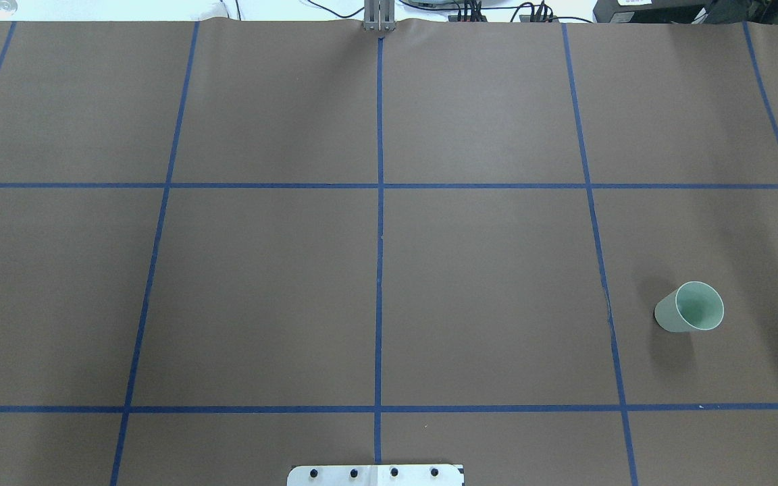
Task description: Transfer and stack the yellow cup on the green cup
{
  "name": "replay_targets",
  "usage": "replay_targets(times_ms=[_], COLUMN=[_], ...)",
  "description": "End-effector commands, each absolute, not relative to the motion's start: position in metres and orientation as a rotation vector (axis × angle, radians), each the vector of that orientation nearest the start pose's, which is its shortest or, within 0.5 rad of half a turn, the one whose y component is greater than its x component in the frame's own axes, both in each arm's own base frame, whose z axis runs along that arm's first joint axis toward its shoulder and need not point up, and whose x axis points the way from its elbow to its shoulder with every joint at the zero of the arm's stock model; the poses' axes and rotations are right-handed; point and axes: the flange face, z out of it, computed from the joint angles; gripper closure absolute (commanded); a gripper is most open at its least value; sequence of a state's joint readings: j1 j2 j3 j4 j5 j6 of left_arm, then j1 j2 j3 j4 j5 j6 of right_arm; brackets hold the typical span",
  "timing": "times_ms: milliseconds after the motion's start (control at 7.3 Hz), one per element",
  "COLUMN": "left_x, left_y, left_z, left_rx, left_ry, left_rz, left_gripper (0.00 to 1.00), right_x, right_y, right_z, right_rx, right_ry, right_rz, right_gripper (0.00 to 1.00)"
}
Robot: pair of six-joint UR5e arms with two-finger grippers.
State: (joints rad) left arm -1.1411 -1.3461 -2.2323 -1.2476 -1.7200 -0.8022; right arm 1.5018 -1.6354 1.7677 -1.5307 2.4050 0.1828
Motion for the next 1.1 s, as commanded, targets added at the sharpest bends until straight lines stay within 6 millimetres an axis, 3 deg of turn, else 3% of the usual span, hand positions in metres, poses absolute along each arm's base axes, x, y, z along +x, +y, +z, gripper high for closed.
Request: replay_targets(times_ms=[0,274,411,548,958], left_x=[0.101,0.167,0.189,0.197,0.224], left_y=[-0.340,-0.278,-0.258,-0.243,-0.206], left_z=[0.541,0.579,0.598,0.624,0.669], left_rx=[-0.005,-0.001,0.025,0.064,0.073], left_ry=[-0.020,-0.253,-0.326,-0.420,-0.568], left_rz=[-0.593,-0.776,-0.886,-0.991,-1.247], left_gripper=[0.00,0.00,0.00,0.00,0.00], right_x=[0.025,0.025,0.024,0.023,0.021], right_y=[-0.472,-0.471,-0.471,-0.471,-0.474], right_z=[0.586,0.580,0.578,0.576,0.566], right_rx=[0.049,0.053,0.054,0.056,0.068], right_ry=[-0.861,-0.882,-0.898,-0.903,-0.922], right_rz=[0.032,0.030,0.027,0.025,0.014], right_gripper=[0.00,0.00,0.00,0.00,0.00])
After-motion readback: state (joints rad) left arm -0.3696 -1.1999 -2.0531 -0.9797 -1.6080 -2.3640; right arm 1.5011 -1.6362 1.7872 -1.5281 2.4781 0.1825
